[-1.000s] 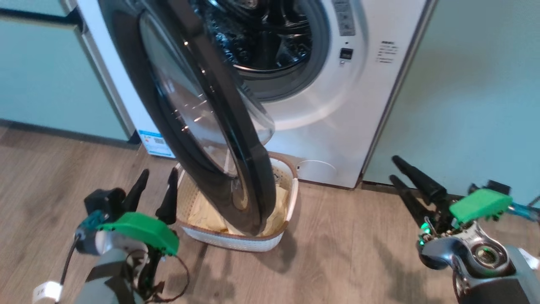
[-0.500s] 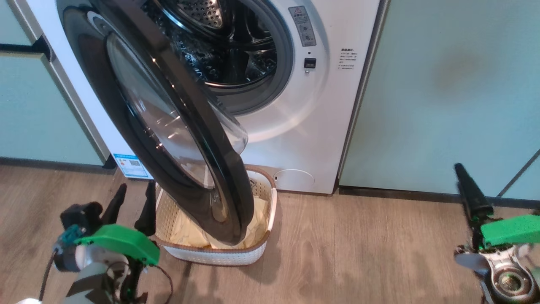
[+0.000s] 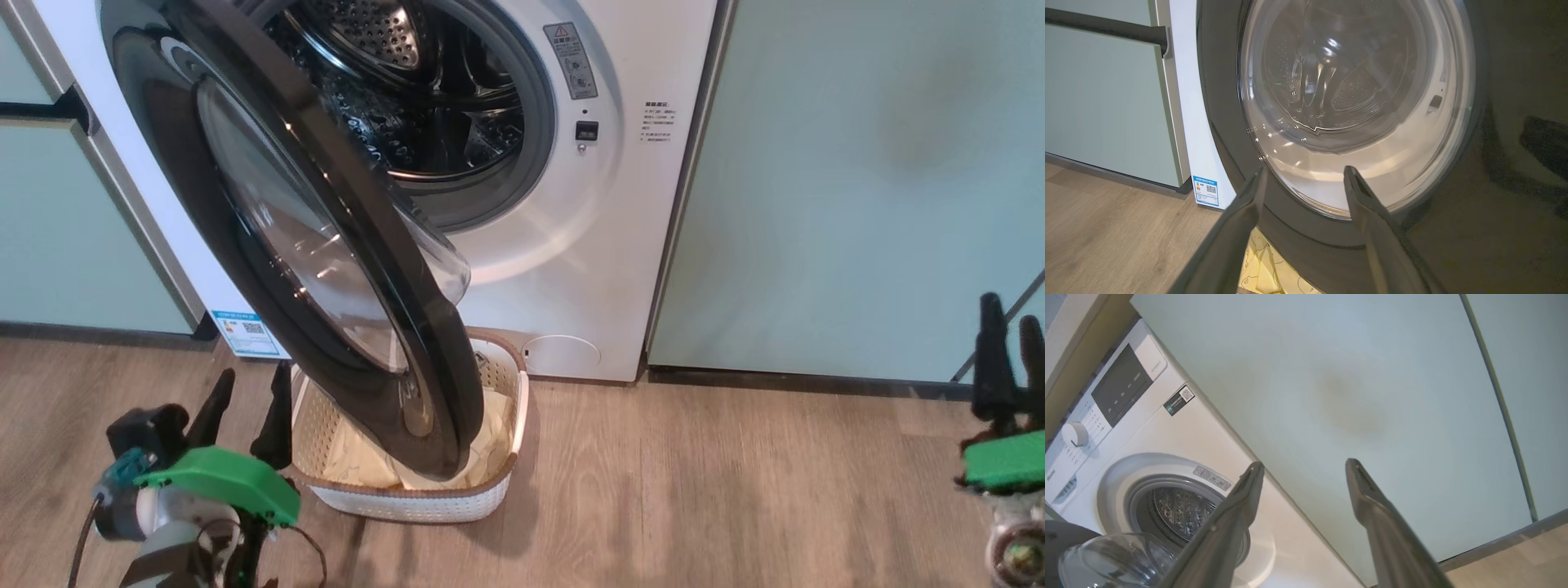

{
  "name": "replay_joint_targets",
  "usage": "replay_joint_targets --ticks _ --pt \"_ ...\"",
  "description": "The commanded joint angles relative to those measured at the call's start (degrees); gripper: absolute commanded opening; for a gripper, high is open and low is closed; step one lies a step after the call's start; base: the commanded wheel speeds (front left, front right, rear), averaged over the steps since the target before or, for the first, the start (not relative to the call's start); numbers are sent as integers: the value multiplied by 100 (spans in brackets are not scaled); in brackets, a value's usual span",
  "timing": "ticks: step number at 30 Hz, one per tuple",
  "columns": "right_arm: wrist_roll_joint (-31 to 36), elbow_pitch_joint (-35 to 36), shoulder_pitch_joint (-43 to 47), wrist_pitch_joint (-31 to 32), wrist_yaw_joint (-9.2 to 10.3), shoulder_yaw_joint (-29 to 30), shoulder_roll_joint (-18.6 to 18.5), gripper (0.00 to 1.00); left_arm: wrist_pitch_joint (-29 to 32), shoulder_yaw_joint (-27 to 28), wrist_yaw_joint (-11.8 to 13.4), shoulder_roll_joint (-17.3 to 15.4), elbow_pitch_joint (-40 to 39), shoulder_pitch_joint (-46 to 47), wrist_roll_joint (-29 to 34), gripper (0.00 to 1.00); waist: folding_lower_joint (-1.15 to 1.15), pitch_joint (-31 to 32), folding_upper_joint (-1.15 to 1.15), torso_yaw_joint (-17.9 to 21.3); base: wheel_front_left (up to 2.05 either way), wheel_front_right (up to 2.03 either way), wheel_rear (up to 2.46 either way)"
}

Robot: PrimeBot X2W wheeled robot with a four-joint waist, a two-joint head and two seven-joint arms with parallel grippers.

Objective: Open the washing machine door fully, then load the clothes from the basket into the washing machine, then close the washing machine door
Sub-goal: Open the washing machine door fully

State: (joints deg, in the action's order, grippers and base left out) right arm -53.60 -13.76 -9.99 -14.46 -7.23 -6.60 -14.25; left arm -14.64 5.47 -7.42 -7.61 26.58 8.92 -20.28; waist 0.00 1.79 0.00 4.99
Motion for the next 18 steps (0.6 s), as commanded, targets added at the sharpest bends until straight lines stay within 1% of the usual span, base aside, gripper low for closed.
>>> replay_joint_targets --ticks 1,2,3,6,10,14,18 --pt "256 250 33 -51 -25 -32 38 100 -36 227 -6 -176 -214 213 11 100 0 -5 0 0 0 0 0" --pt "746 403 152 -52 -25 128 151 100 -36 220 -6 -170 -224 216 20 100 0 -12 0 -6 0 0 0" --pt "746 403 152 -52 -25 128 151 100 -36 220 -6 -170 -224 216 20 100 0 -12 0 -6 0 0 0" --pt "1409 576 312 -52 -25 291 264 100 -36 200 -6 -160 -231 224 37 100 0 -24 0 -17 0 0 0" --pt "2231 708 524 -53 -25 331 327 100 -36 186 -6 -163 -230 252 31 100 0 -39 0 -35 0 0 0" --pt "2711 706 719 -53 -25 387 409 100 -36 182 -6 -180 -222 263 26 100 0 -45 0 -32 0 0 0" --pt "2919 646 846 -53 -25 358 461 100 -36 195 -6 -185 -220 252 30 100 0 -44 0 -11 0 0 0"
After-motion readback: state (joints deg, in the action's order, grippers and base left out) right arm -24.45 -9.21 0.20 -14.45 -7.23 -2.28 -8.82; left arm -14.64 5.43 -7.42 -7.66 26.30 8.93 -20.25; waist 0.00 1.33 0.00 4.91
